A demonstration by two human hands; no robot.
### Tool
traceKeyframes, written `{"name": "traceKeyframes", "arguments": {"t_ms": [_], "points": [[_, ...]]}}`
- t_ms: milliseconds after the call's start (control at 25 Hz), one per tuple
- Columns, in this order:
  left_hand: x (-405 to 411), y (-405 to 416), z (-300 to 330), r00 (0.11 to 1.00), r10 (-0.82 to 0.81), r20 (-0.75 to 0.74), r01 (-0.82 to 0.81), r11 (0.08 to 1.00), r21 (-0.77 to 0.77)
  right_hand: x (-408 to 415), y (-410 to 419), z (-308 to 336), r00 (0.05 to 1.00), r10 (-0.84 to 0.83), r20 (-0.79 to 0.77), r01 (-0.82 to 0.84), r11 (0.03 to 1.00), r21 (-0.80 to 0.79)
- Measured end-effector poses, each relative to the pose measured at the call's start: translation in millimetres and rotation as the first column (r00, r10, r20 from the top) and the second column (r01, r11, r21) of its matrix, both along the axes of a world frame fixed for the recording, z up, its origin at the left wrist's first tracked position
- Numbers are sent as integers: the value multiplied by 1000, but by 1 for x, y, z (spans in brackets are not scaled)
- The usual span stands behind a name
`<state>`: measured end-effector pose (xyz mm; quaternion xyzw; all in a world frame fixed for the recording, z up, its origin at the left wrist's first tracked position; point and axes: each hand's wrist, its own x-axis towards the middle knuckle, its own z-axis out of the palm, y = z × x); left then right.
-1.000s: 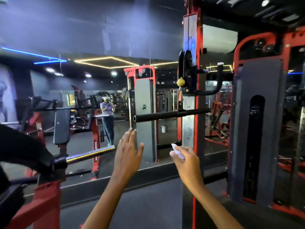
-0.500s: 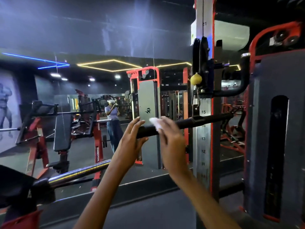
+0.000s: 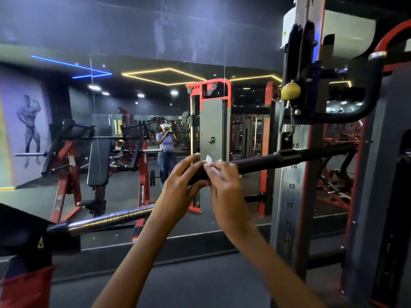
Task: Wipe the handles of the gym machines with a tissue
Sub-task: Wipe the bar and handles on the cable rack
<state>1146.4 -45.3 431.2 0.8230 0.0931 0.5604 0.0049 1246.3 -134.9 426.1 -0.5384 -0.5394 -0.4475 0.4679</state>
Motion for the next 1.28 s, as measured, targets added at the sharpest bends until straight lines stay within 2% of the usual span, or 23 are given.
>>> {"name": "traceKeyframes", "arguments": {"t_ms": [40,80,120,200,280,320,400,440,520,560,640,720,760,800,840,920,960,1000,1080,1120,1200,1240,1280], "points": [[-1,4,-1,1000,1,-14,-1,1000,4,10,0,0,998,23,65,-21,999,-26],[-2,8,-2,999,3,-32,-2,1000,14,31,-3,2,999,15,53,-14,1000,-19],[-3,11,-3,999,4,-53,-3,1000,25,58,-6,3,999,-31,-40,32,999,5],[-4,17,-5,996,5,-89,-1,999,42,101,-19,7,935,-79,-345,115,990,86],[0,19,-9,995,4,-95,2,998,57,97,-15,4,871,-56,-488,147,978,150],[2,20,-11,996,-3,-86,8,998,59,78,-5,2,901,-40,-433,119,981,155],[3,23,-13,997,-28,-66,32,998,52,27,12,-12,993,21,-114,-12,997,79],[2,24,-12,998,-36,-59,39,998,48,13,14,-21,996,91,23,-91,996,13],[-1,26,-11,998,-33,-56,36,998,44,31,6,-23,985,144,99,-140,989,-51],[-3,26,-11,998,-17,-58,20,998,51,56,-2,-21,995,83,60,-83,997,-3],[-5,26,-10,998,-3,-65,7,998,58,110,-19,-11,974,-49,-223,81,987,140],[-4,25,-11,997,-23,-72,27,998,52,134,-23,-5,853,-32,-521,178,956,232],[-3,24,-12,997,-31,-70,35,998,56,125,-15,-6,822,-15,-569,188,950,248],[-2,24,-13,997,-34,-68,39,997,60,106,-3,-9,847,1,-531,156,955,250],[-2,24,-13,997,-36,-66,40,997,59,81,8,-16,905,24,-424,78,972,222],[-3,23,-11,997,-34,-65,37,999,39,43,17,-36,990,74,-119,-64,994,88],[-4,22,-10,997,-28,-68,30,999,34,41,16,-39,997,72,-35,-71,997,43],[-6,22,-9,997,-19,-76,21,999,36,52,12,-35,997,72,-40,-70,996,51],[-10,19,-5,996,-17,-86,21,999,41,86,3,-30,969,30,-246,13,985,172],[-10,18,-4,996,-27,-83,30,999,42,102,-3,-24,916,59,-397,46,967,251],[-9,15,-4,997,-42,-68,45,998,49,114,-8,-13,742,195,-641,94,917,388],[-7,14,-5,997,-44,-60,47,998,52,104,-6,-9,695,240,-677,90,906,413],[-6,14,-6,998,-44,-52,47,998,50,87,-1,-7,722,246,-647,60,909,412]]}}
